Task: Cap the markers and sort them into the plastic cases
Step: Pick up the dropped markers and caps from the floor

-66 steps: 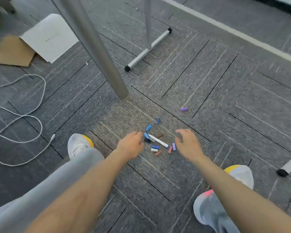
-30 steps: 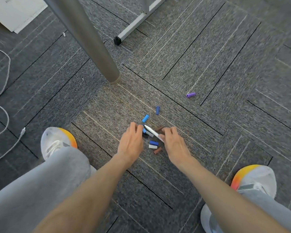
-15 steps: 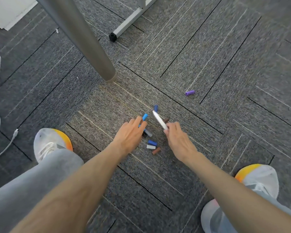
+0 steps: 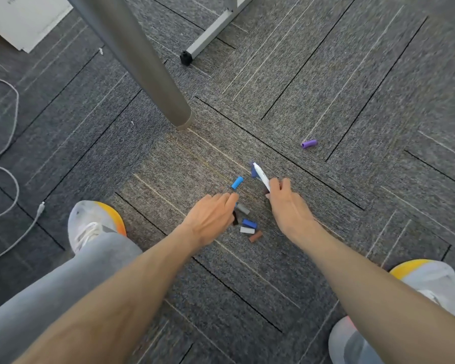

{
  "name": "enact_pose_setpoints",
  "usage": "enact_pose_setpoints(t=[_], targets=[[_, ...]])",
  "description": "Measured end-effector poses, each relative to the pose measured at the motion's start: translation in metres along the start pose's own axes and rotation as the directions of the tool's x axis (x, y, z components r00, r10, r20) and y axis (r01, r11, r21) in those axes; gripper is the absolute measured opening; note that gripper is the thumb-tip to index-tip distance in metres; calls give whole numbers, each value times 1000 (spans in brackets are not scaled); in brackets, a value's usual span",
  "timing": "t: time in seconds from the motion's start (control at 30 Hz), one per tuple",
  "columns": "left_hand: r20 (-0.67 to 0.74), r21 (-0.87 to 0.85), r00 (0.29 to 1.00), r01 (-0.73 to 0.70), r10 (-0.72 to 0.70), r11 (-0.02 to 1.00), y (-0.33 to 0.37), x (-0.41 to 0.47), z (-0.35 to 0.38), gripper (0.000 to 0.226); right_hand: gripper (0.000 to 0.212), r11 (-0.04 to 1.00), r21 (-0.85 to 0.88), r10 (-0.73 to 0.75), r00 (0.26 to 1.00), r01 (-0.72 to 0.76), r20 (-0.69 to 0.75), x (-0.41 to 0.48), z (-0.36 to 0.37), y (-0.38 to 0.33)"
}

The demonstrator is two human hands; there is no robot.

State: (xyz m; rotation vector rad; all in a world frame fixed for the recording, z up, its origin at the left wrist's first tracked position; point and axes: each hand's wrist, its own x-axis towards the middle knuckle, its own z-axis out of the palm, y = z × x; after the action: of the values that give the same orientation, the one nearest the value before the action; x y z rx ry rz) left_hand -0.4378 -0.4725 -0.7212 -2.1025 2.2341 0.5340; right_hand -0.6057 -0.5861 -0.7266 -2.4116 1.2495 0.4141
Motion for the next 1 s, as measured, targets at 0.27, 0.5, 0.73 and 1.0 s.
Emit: enact_pose_setpoints(t=[0.27, 0.5, 0.73, 1.0], targets=[[126, 135, 985, -137, 120, 981, 4, -14, 19, 45, 25, 958, 284, -42, 999, 37, 11, -32, -3, 9], [167, 190, 984, -100, 69, 977, 16, -13, 10, 38, 23, 918, 381, -165, 980, 110, 114, -67, 10, 8], [-43, -222, 982, 171, -184, 960, 2, -28, -35, 34, 28, 928, 334, -205, 975, 165, 89, -73, 26, -2], [-122, -407, 971, 140, -206, 903, 12, -65, -83, 32, 27, 955, -10, -295, 953, 296, 77, -82, 35, -12]])
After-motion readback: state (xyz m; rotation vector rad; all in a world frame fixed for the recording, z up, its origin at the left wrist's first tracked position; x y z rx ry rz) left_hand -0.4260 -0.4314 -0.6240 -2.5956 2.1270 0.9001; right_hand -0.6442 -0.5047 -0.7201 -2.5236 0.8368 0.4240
